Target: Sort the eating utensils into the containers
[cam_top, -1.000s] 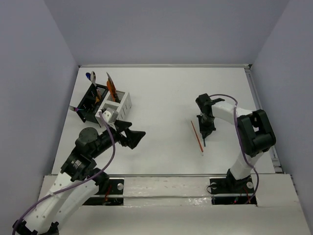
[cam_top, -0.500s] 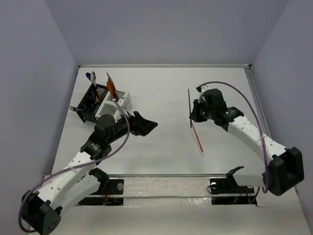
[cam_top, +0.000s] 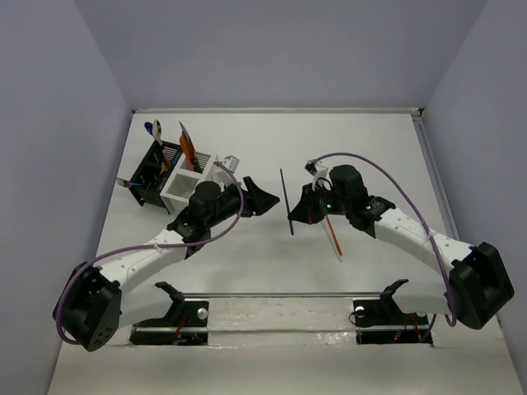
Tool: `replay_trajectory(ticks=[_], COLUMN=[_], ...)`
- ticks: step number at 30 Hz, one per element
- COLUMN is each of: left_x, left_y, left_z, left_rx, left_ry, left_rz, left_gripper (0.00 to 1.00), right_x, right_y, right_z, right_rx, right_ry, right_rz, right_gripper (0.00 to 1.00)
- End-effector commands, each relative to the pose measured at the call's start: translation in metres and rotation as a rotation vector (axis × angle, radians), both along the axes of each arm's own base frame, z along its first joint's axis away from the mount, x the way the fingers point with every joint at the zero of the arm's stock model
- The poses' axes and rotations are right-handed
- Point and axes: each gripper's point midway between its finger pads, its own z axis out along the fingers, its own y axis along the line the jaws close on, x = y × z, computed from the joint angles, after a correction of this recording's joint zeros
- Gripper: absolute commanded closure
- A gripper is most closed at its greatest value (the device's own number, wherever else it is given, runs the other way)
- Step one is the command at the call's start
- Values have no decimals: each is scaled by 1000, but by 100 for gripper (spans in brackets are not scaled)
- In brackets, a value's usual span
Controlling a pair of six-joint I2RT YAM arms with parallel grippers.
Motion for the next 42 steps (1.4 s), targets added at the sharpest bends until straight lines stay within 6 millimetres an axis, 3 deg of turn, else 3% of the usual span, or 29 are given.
replay_trajectory(ticks=[1,3,10,14,18,20,22,23,25,26,30,31,32,33,35,36,39,42], left_x=[15,16,30,36,40,47,50,53,62,70,94,98,104,106,110,116,125,133], left_y=[-16,-22,-38,-38,-29,-18,-8,3,21,42,117,135,168,183,210,234,268,281], left_z=[50,50,36,32,40,40,53,56,63,75,107,113,122,130,139,138,139,132], left_rx=[-89,-83,-29,-16,10,62,92,119,154,192,248,264,278,286,335,411,483,516], left_ry=[-143,-152,-149,-144,-157,-162,-196,-194,-208,-228,-264,-265,-276,-293,-315,-318,-318,-327], left_rz=[3,-5,2,19,69,131,174,213,292,368,593,646,755,800,893,972,1078,1122], left_gripper=[44,46,68,100,100,100,100,100,100,100,100,100,100,100,100,100,100,100], right_x=[-14,-16,-25,-29,-29,-29,-29,-30,-31,-33,-38,-39,-39,-41,-41,-39,-34,-30], right_y=[21,22,23,23,22,21,20,19,16,12,5,3,3,1,-1,-1,-7,-10], right_z=[23,19,18,15,14,18,24,29,34,40,50,44,47,39,36,38,32,26], right_rx=[137,140,167,167,176,186,195,200,198,200,216,215,226,221,226,238,238,233], right_ry=[-40,-30,-14,-3,-4,-16,-33,-49,-71,-99,-151,-142,-157,-142,-148,-167,-190,-193], right_rz=[113,123,162,170,163,155,152,150,142,138,123,112,111,103,83,74,19,-20], right_gripper=[100,100,100,100,100,77,53,32,20,15,12,12,12,12,12,12,12,13])
